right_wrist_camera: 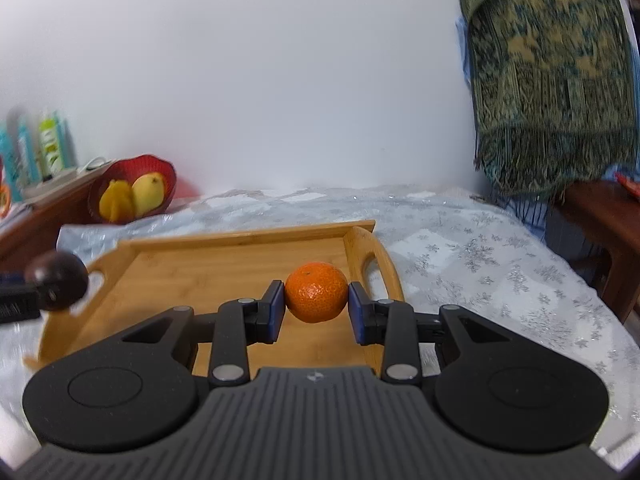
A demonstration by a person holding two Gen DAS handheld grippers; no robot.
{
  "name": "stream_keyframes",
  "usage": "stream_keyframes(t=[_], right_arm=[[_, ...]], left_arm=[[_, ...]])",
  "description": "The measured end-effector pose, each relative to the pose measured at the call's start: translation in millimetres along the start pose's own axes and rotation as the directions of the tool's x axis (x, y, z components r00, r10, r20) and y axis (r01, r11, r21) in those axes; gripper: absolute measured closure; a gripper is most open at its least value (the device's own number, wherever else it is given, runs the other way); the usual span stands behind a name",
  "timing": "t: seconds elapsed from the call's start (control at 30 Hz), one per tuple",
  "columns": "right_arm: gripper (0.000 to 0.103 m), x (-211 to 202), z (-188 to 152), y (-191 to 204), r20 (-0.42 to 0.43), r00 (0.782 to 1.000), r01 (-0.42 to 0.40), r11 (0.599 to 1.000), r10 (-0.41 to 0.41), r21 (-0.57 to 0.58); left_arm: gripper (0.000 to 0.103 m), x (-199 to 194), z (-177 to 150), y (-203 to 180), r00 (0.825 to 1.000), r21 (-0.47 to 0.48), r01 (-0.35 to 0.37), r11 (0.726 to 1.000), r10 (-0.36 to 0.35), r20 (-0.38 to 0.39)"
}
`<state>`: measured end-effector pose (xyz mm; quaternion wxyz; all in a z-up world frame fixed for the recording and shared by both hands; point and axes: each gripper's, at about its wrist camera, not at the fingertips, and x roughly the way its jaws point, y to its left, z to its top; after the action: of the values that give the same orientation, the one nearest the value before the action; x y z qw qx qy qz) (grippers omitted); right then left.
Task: Organize fruits
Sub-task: 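Carry both fruits onto the bamboo tray and open both tools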
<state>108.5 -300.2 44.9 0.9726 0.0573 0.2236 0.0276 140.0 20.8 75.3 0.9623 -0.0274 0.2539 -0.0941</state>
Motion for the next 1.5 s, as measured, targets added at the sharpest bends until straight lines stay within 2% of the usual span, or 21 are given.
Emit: stream_keyframes(t=[0.17,0.27,0.3,0.4,0.57,0.8,1.5], right_arm=[[0.065,40.1,13.7,2.5,-0.03,0.999,-0.009,0.999,0.011,0.042],[0.065,66.2,15.0,4.3,-0.114,0.993,-0.005,0.995,0.016,0.097],[0.065,69.0,16.3,7.3,-0.108,0.993,-0.032,0.996,0.041,0.082],[0.065,76.9,14.9,24.5,-0.11,0.994,-0.011,1.0,0.007,-0.029],[0.065,92.7,6.8,32.7,-0.183,0.982,-0.047,0.999,0.044,-0.01],[0.064,96.3,1.5,40.1,-0.195,0.98,-0.045,0.998,0.035,-0.047],[0.063,101.0,-4.4,43.3,-0.206,0.979,-0.024,0.996,0.006,-0.089]], left_arm=[[0.042,44.2,18.1,0.1,0.999,0.011,-0.016,1.0,0.017,-0.028],[0.042,68.1,23.7,1.9,0.998,-0.003,-0.009,1.0,0.009,-0.06],[0.042,73.4,23.7,3.3,0.998,-0.01,-0.006,1.0,0.006,-0.068],[0.042,83.7,16.2,4.7,0.995,-0.002,-0.011,1.0,0.011,-0.095],[0.042,91.3,1.1,10.7,0.989,-0.023,-0.027,0.999,0.024,-0.145],[0.042,91.7,-5.9,2.6,0.989,0.01,-0.046,0.999,0.047,-0.138],[0.041,92.5,-6.8,8.0,0.987,-0.025,-0.037,0.999,0.033,-0.159]])
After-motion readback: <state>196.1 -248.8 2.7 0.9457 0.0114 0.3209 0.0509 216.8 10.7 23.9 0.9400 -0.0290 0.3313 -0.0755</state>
